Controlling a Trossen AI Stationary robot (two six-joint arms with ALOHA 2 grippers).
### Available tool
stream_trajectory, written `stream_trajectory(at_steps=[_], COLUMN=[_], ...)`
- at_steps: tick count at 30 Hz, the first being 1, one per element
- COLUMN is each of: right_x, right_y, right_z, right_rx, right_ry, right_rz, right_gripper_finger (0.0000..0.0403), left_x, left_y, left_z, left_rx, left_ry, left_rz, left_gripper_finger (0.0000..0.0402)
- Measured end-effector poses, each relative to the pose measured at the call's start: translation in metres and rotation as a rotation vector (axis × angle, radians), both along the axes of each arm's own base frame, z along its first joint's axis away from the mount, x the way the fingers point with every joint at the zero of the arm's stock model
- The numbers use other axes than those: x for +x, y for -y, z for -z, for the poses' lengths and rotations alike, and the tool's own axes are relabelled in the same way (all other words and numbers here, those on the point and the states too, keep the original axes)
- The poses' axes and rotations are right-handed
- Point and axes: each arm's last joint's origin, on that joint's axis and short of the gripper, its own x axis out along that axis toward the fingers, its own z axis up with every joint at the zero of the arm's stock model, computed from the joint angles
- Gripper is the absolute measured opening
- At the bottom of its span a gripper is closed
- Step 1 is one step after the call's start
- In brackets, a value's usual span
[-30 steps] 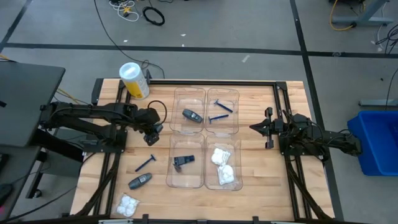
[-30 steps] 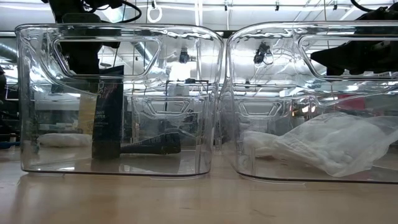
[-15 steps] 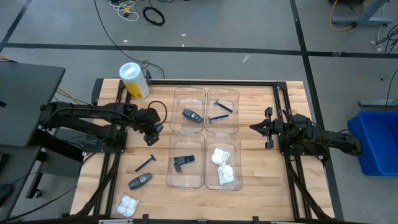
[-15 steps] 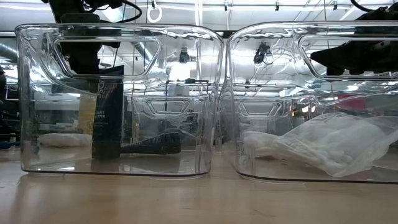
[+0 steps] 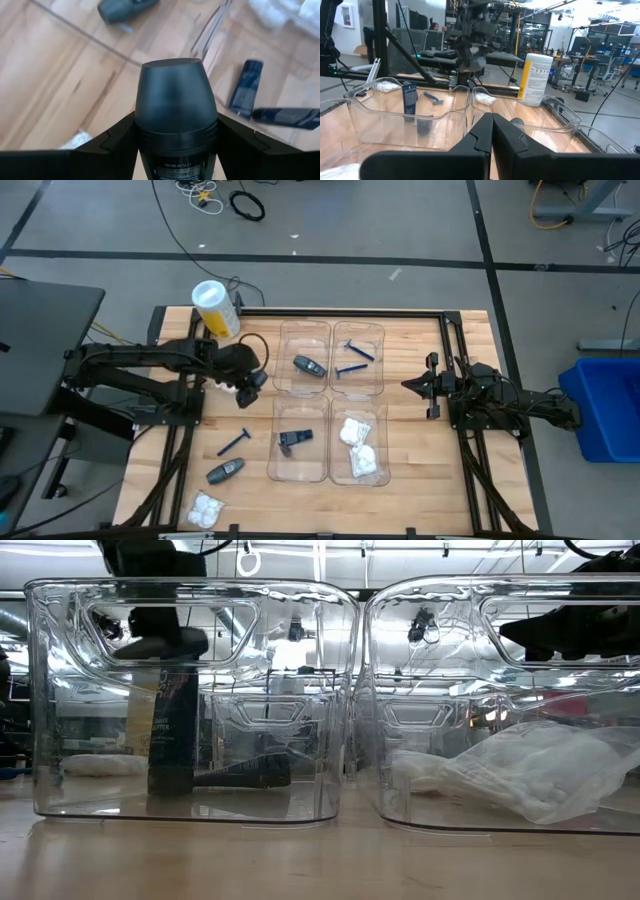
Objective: Pick & Place Travel size toiletries
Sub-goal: Put the top deodorant into the top left transparent bin
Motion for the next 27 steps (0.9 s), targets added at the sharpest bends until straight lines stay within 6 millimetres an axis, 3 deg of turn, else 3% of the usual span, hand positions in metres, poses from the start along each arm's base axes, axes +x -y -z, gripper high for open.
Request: stream_trajectory(at_steps=[7, 18, 27], right_x=[0.0, 0.0, 0.0], right_y=[0.0, 0.0, 0.0], right_z=[0.0, 0.0, 0.0], right_rx=[0.0, 0.0, 0.0], right_ry=[0.0, 0.0, 0.0], right_rz=[0.0, 0.0, 0.0], right_gripper_finger=[0.0013, 0.0013, 0.0014], left_x=[0.003, 0.009, 0.024], left_y=[-0.006, -0.009, -0.031], left_z=[-0.016, -0.017, -0.022], left_rx=[0.031, 0.036, 0.063], left_ry=[0.055, 0.083, 0.218], left_rz=[0.01, 0.022, 0.009], left_gripper_finger=[0.0222, 0.0222, 0.0224])
